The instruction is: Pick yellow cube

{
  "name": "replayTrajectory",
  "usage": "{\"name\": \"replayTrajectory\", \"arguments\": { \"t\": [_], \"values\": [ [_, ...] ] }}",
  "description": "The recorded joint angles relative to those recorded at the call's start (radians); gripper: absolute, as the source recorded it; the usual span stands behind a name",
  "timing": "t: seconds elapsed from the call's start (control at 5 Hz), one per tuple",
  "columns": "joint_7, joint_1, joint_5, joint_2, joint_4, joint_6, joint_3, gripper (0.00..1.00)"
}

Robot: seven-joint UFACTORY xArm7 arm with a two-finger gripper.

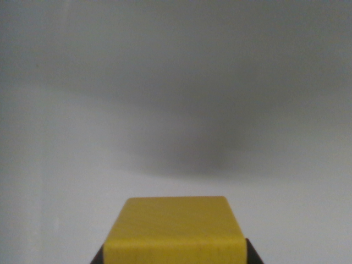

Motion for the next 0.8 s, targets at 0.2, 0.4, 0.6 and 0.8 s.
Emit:
{"name": "replayTrajectory", "arguments": {
  "t": [0.2, 0.4, 0.6, 0.8],
  "values": [
    [-0.002, -0.0006, 0.0031, -0.013, 0.029, 0.042, 0.001, 1.00],
    [-0.002, -0.0006, 0.0031, -0.013, 0.029, 0.042, 0.001, 1.00],
    [-0.004, -0.0012, 0.0063, -0.028, 0.059, 0.086, 0.003, 1.00],
    [-0.004, -0.0012, 0.0063, -0.028, 0.059, 0.086, 0.003, 1.00]
  ]
}}
